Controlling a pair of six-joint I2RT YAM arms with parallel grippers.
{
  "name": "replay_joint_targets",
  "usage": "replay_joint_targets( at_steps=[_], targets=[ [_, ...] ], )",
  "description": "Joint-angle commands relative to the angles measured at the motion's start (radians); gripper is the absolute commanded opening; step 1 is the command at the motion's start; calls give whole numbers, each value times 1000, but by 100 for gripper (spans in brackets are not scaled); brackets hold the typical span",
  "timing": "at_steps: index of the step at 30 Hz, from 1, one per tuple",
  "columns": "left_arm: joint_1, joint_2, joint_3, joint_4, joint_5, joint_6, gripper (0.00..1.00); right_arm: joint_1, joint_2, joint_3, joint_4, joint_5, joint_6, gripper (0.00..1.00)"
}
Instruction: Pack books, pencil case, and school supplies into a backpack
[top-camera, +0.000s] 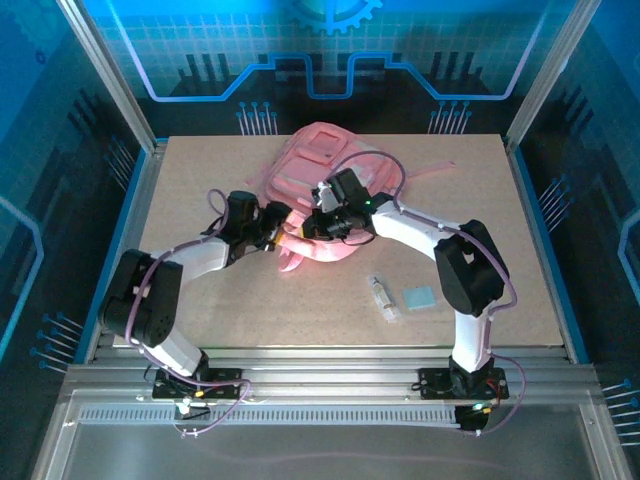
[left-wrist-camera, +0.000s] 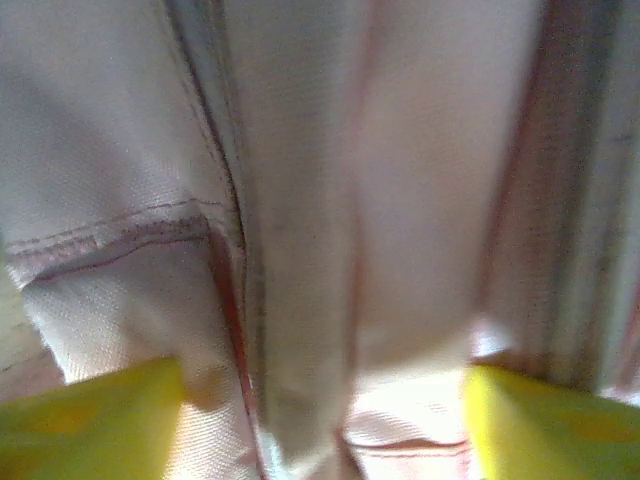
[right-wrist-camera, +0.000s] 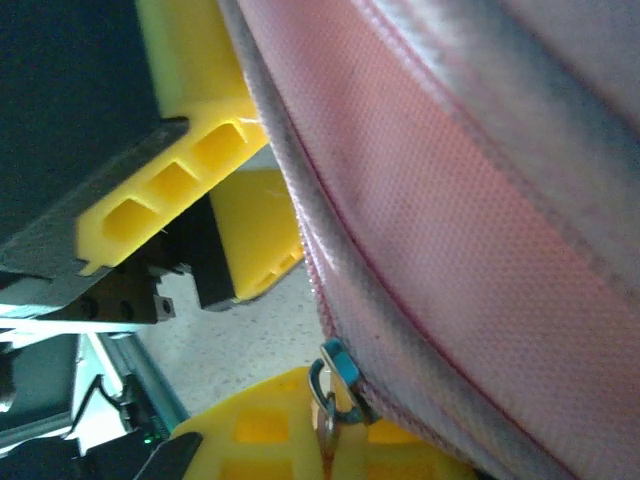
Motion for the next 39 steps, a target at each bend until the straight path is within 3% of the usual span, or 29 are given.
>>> replay_joint_targets(
  at_steps=[1, 2, 9, 15, 23, 28, 35, 37, 39],
  targets=[
    [-13, 72, 72, 174, -40, -16, 10, 41, -98, -57, -29, -98, -74, 0],
    [-12, 84, 65, 193, -33, -28, 0, 41, -107, -67, -67, -73, -107, 0],
    [9, 28, -8, 187, -20, -6, 0, -55, -161, -122, -356, 256, -334, 0],
    [24, -74, -32, 78, -25, 73, 0, -213, -179, -116, -429, 312, -442, 0],
    [47, -153, -42, -12, -13, 129, 0, -359, -75, 42, -462, 549, -526, 0],
    [61, -190, -59, -54, -9, 147, 0, -412, -17, 135, -385, 610, -479, 0],
    [90, -247, -75, -102, -16, 176, 0, -413, 20, 194, -331, 659, -480, 0],
    [98, -259, -73, -118, -15, 192, 0, -414, 10, 193, -347, 599, -474, 0],
    [99, -261, -56, -139, -6, 216, 0, -414, -23, 162, -348, 469, -475, 14]
  ],
)
